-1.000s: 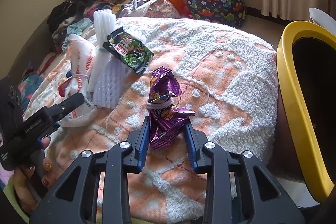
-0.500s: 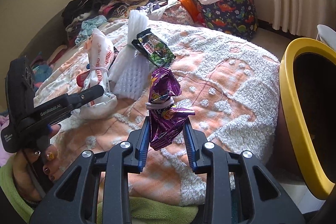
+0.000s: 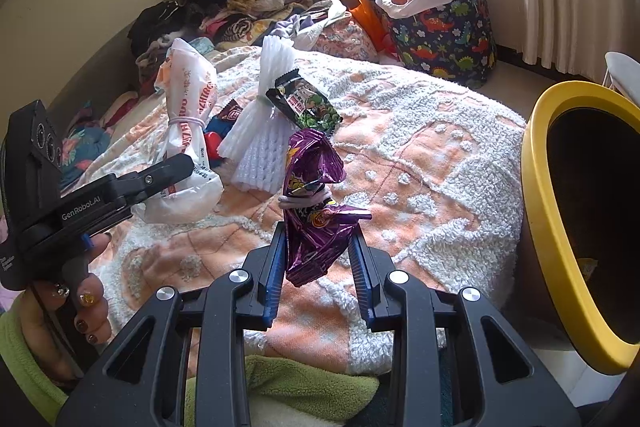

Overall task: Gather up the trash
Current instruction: 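Grasp the white tied plastic bag with the left tool while the right tool grasps the purple wrapper, then carry the white bag and purple wrapper in both tools over the bin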

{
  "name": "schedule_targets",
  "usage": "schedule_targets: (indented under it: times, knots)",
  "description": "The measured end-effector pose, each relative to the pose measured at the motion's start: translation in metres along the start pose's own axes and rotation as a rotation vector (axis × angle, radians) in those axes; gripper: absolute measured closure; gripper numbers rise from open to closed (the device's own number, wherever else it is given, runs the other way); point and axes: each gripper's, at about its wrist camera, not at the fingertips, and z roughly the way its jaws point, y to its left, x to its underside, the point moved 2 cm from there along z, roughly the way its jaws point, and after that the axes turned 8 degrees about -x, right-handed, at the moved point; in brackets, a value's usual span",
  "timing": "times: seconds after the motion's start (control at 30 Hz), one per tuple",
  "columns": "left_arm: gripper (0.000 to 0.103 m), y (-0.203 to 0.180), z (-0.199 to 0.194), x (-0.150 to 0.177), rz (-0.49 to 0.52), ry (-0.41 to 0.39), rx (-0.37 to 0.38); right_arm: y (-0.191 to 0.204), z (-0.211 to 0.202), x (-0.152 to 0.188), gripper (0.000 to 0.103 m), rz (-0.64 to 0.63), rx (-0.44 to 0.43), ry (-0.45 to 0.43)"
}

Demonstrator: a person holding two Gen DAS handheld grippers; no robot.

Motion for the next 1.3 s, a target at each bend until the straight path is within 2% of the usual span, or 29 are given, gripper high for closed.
schedule_targets:
  times: [1.3]
  knots:
    - [0.072, -0.072, -0.021, 0.003, 0.163, -0.046, 0.054, -0.036, -0.065, -0.019, 0.074, 0.049, 0.002, -0.161]
